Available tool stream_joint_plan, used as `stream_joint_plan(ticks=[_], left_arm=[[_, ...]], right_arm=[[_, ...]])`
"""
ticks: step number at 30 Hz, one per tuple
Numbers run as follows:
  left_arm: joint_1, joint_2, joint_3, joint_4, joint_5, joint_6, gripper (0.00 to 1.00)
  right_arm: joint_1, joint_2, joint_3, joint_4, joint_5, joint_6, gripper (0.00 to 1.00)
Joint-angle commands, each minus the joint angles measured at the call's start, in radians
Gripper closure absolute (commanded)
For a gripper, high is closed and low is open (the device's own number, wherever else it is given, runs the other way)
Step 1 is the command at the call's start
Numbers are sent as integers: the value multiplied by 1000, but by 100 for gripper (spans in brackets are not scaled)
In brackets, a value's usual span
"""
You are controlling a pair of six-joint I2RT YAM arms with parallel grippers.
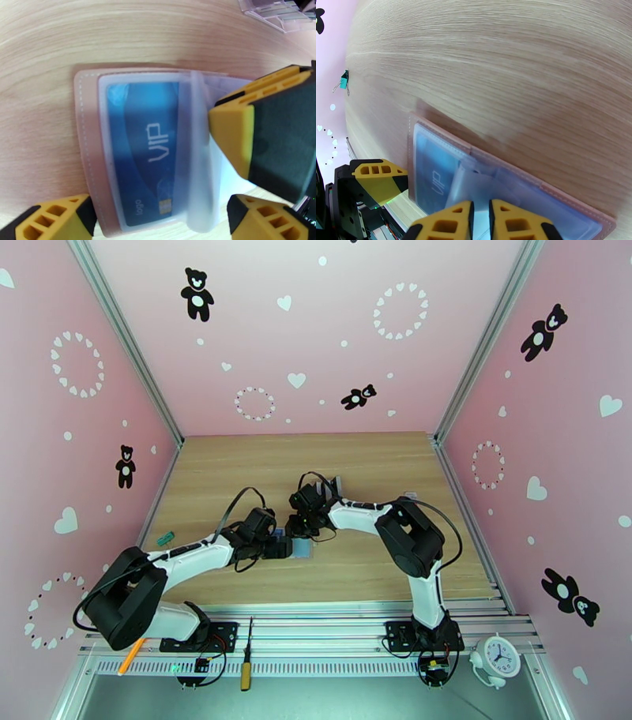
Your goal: Put the credit cards into the card holder
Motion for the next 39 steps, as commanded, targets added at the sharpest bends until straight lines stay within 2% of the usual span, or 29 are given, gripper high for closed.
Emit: stream_joint_plan(ticks=[1, 13, 16, 21, 27, 31, 39], left_arm=[[-3, 71, -25, 2, 43, 3, 8], [-3, 85, -22, -15, 26, 4, 11], [-2, 104, -16, -22, 20, 4, 16], [-2, 126, -20, -14, 24, -1, 17], [-3, 122, -17, -16, 24, 0, 18], [-2, 123, -14, -19, 26, -2, 18], [-3, 119, -7, -25, 24, -2, 18]], right_arm=[[1, -20, 34, -7, -9, 6, 82], [-7, -54, 61, -20, -22, 3, 82], [-10, -61, 60, -22, -24, 3, 82], [-23, -103, 54, -38, -12, -5, 81], [-39, -183, 17, -83, 39, -34, 64], [-51, -202, -18, -107, 64, -51, 60], [-61, -199, -88, -65, 35, -41, 55]])
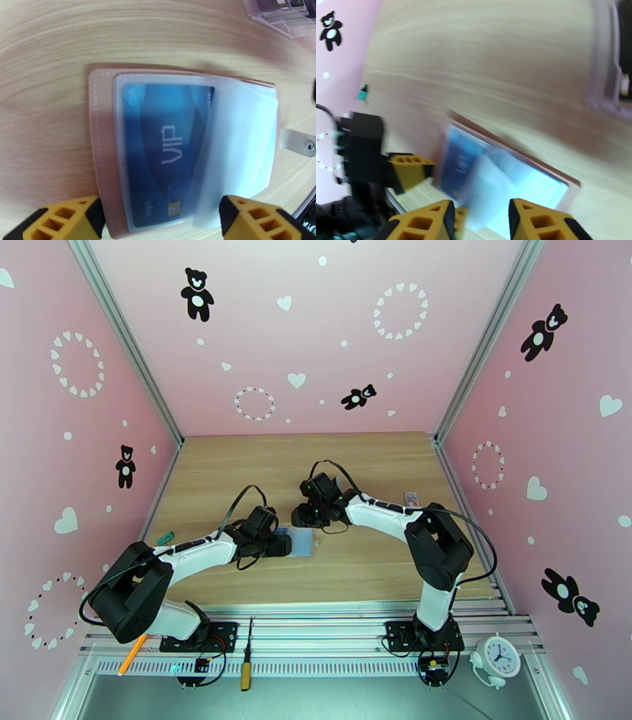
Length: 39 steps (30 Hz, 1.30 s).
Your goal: Put the credit cards into the card holder
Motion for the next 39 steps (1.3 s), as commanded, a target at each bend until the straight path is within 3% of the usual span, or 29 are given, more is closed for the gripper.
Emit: stream_joint_plan(ticks=[1, 39], left_arm=[[-4, 74, -32, -25, 45, -3, 18], [-3, 44, 10, -63, 54, 5, 14]], right_arm=[[0, -11, -31, 12, -21, 4, 55], [-2, 88, -47, 102, -73, 45, 53]])
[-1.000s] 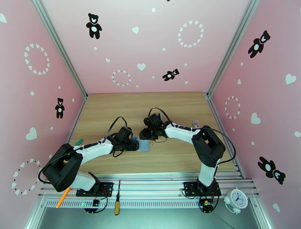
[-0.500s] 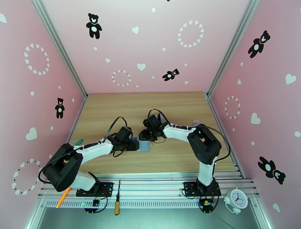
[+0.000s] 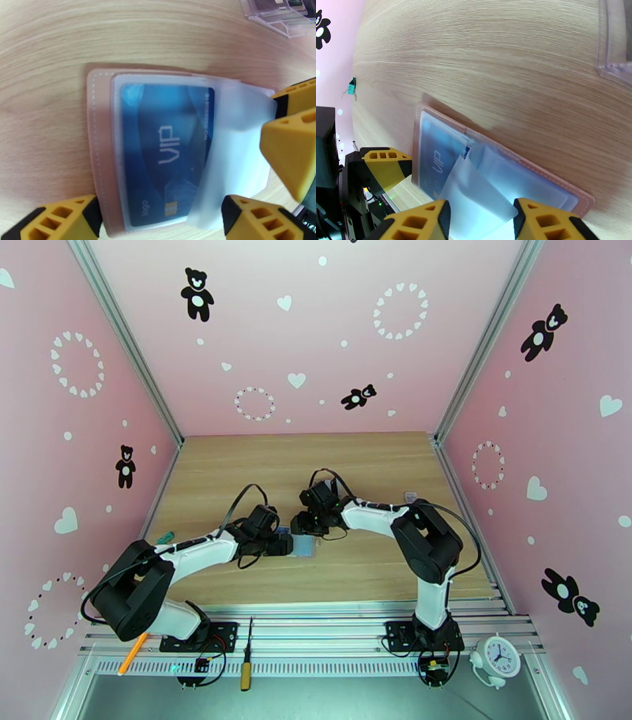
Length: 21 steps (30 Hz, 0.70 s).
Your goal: Put the credit cards into the card holder
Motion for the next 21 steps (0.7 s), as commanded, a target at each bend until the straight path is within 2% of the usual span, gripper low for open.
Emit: stream_joint_plan(ticks=[1, 21], left_arm=[[-3, 36, -9, -49, 42, 7, 13], [5, -28, 98, -149, 29, 36, 12]], right_arm=[[-1, 12, -7, 8, -11, 10, 53], [3, -38, -7, 18, -40, 34, 53]])
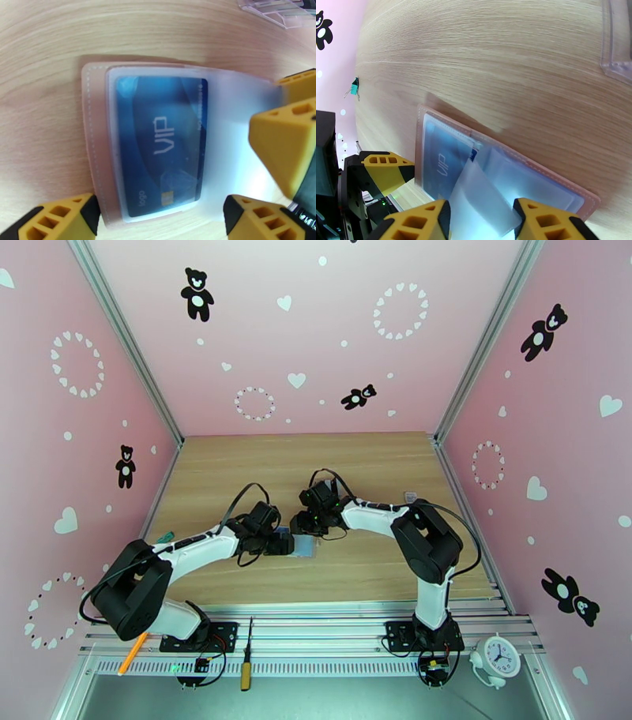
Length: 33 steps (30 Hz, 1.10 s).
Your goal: Put the credit cards into the card holder
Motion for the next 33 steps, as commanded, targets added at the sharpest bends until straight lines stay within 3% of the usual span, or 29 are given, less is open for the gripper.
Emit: stream_joint_plan(ticks=[1, 17, 33], left_arm=[[10, -27, 33, -35, 3, 22, 12], [87, -148, 16, -124, -18, 56, 11], [133, -283, -91, -134, -60, -11, 11]], right_arm=[[3, -40, -5, 16, -17, 14, 53], [32, -65, 39, 6, -47, 31, 53], [67, 21, 145, -10, -76, 40, 53]])
